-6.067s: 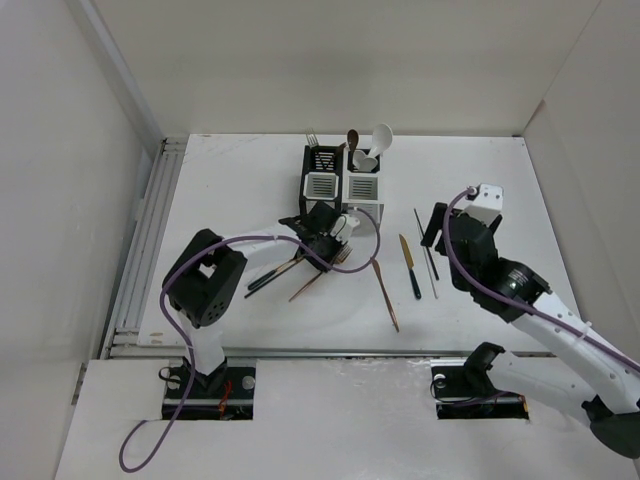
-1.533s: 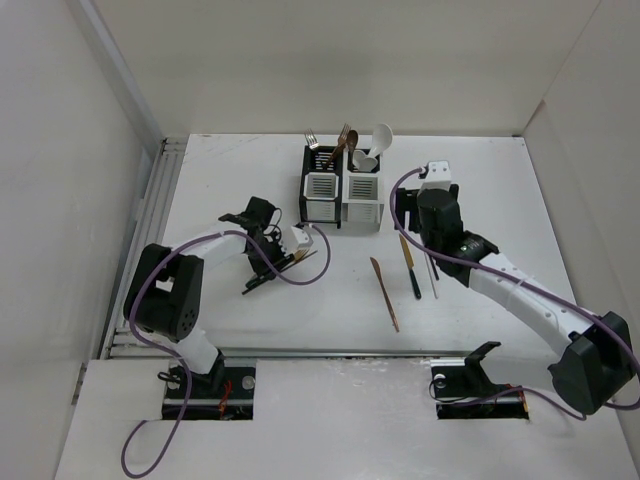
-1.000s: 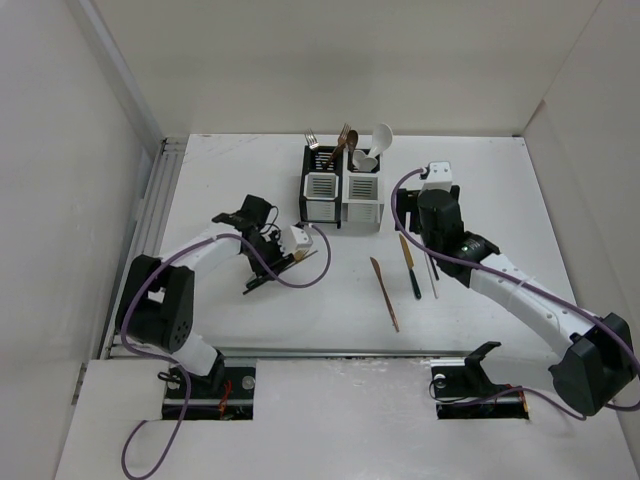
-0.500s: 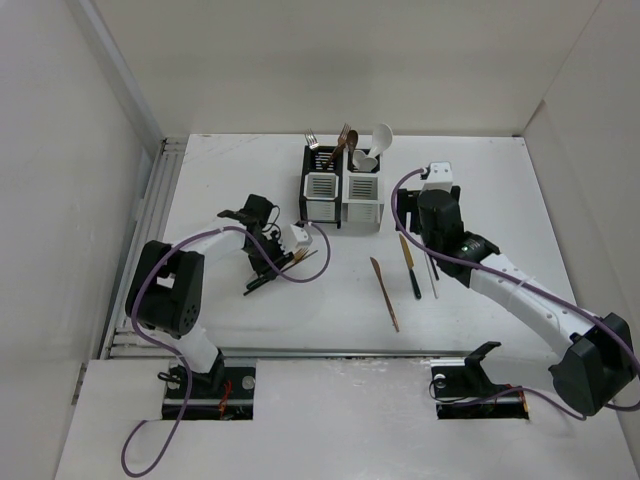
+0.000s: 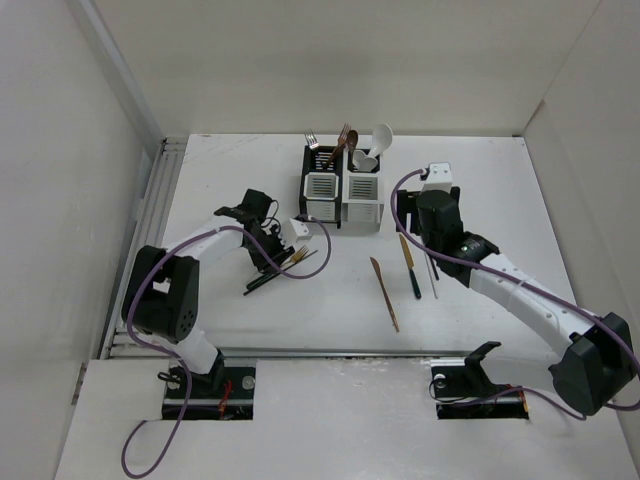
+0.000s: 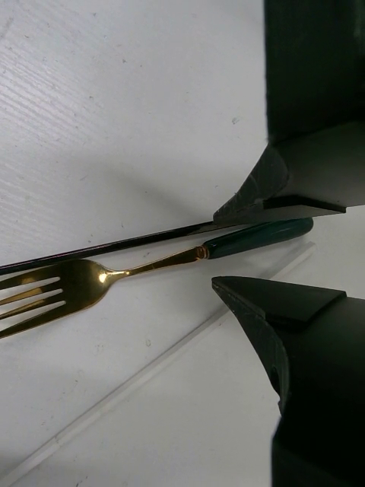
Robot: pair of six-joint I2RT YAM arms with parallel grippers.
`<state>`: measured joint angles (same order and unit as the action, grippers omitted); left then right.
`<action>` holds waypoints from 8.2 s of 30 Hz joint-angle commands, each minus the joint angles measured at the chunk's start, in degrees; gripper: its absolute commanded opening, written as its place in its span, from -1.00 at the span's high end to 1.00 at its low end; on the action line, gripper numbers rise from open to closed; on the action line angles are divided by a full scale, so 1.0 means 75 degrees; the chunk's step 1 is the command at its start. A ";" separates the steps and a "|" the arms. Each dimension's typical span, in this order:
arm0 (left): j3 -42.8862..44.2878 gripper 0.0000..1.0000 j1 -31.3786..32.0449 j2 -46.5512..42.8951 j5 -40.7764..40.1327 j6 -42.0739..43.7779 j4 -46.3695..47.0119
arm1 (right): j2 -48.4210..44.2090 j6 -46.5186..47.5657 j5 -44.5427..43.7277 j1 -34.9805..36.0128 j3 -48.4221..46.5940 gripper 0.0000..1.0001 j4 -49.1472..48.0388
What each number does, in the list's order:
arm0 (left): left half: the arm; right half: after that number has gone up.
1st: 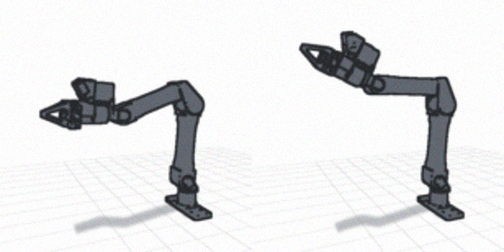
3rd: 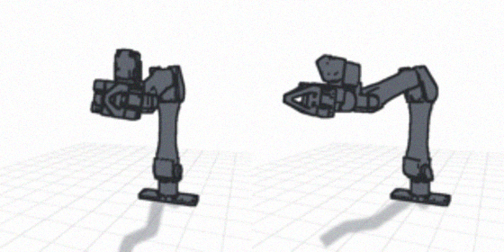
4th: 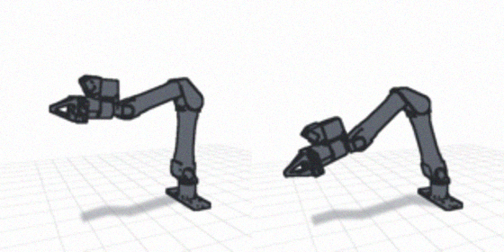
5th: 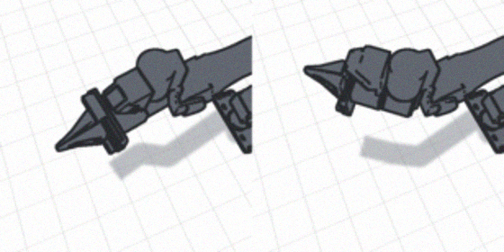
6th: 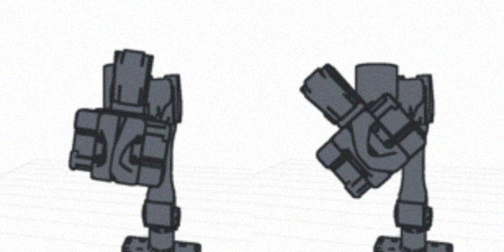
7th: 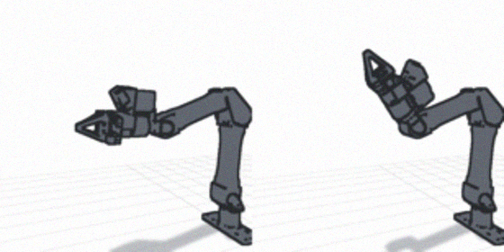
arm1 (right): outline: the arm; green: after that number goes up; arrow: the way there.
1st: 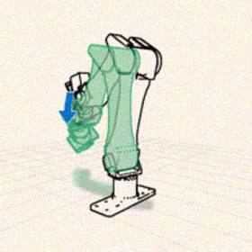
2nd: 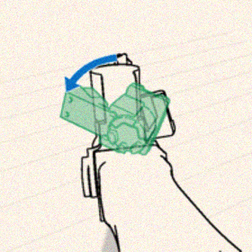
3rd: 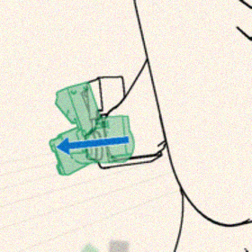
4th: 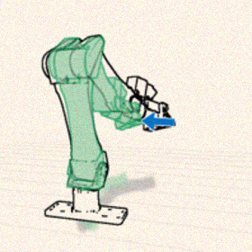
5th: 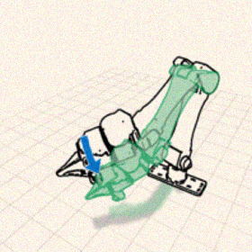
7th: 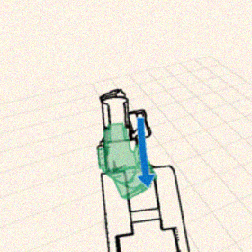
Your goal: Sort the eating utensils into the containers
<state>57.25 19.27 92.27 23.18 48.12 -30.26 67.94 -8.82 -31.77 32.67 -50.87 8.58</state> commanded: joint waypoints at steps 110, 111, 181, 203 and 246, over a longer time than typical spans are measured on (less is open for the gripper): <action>0.3957 1.00 -0.0424 0.3998 0.2300 -0.6768 1.0808 | 0.1545 0.0309 0.0389 -0.2069 -0.2475 -0.76 0.1092; 0.3956 0.96 -0.0424 0.3998 0.2300 -0.6698 1.0715 | 0.1628 0.0309 0.0636 -0.2175 -0.2475 -0.76 0.1280; -0.1025 -0.23 -0.1878 -0.1685 0.1550 -0.6263 0.7984 | 0.3562 -0.2000 0.3053 -0.0687 -0.0447 1.00 0.3755; -0.0252 -0.23 -0.1878 -0.1029 0.1398 -0.6017 0.7714 | 0.2481 0.0895 0.1819 -0.0476 -0.3434 1.00 -0.2221; -0.0052 -0.23 -0.1737 -0.0935 0.1281 -0.5442 0.6332 | 0.2474 0.0285 0.2984 -0.0114 -0.1444 -0.35 -0.2953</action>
<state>57.52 5.91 88.58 32.71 7.03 17.47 92.71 -6.48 -7.38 30.09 -60.97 -16.53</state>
